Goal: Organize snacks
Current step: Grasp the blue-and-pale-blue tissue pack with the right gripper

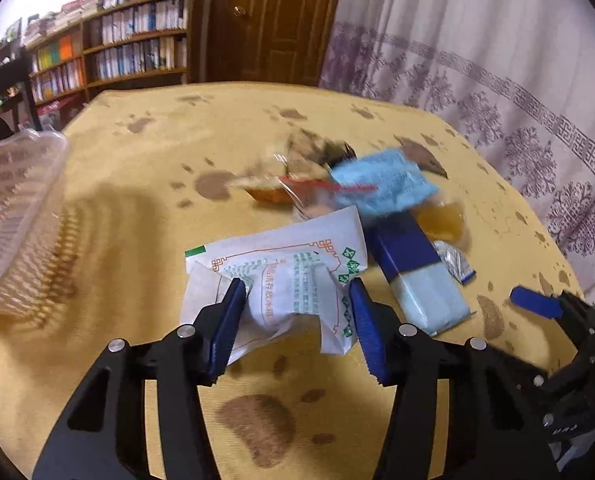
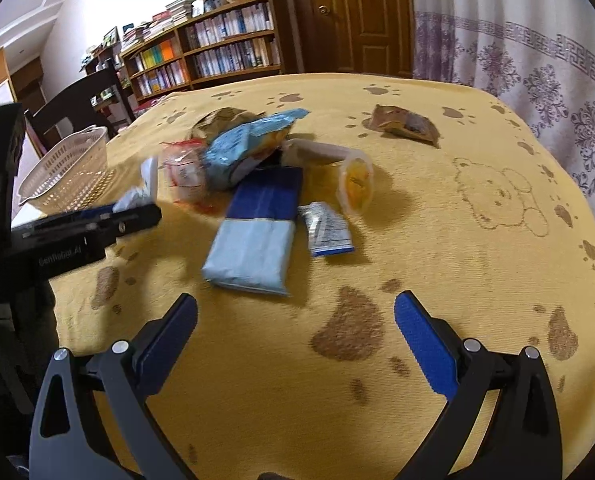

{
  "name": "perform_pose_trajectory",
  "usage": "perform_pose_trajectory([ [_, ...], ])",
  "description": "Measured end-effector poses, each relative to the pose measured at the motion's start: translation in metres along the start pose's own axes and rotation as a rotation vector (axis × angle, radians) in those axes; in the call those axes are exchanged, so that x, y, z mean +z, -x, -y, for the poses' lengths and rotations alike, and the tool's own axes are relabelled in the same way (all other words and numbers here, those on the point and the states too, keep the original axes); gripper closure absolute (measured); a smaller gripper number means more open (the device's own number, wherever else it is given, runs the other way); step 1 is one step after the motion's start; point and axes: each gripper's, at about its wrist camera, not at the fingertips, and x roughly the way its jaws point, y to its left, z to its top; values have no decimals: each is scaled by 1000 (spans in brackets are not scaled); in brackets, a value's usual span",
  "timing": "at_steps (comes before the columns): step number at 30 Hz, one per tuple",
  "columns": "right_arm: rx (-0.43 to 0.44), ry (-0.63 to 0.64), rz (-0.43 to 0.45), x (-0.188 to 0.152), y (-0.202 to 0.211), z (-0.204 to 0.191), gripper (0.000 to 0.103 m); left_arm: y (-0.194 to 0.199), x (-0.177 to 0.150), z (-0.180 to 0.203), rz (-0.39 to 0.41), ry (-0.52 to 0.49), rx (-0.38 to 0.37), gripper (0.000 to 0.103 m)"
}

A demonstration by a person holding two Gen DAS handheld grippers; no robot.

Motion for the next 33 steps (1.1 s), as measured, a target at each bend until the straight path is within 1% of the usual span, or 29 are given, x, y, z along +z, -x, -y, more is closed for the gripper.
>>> perform_pose_trajectory([
  [4, 32, -6, -19, 8, -6, -13, 5, 21, 8, -6, 54, 1, 20, 48],
  [8, 43, -3, -48, 21, -22, -28, 11, 36, 14, -10, 91, -4, 38, 48],
  [9, 43, -2, -59, 24, -27, -31, 15, 40, 15, -11, 100, -4, 43, 48],
  [10, 36, -2, -76, 27, -34, -34, 18, 43, 17, -12, 110, -4, 46, 48],
  [12, 25, 1, -98, 32, -45, -37, 28, 47, 18, -14, 120, 2, 46, 48],
  [13, 0, 5, -107, 34, -52, -39, 28, 49, 19, -14, 122, 5, 45, 48],
  [16, -60, 30, -96, 40, -59, -44, 36, 52, 21, -17, 126, 12, 43, 48],
  [18, -89, 40, -93, 43, -62, -44, 44, 53, 21, -17, 126, 15, 40, 48],
  [20, -119, 48, -86, 46, -65, -44, 48, 51, 21, -16, 122, 14, 40, 48],
  [26, -136, 58, -67, 42, -61, -44, 52, 49, 19, -15, 117, 15, 46, 48],
  [30, -116, 43, -71, 34, -51, -38, 52, 50, 19, -15, 118, 13, 50, 48],
  [33, -84, 36, -75, 23, -39, -35, 52, 50, 19, -15, 120, 11, 51, 48],
])
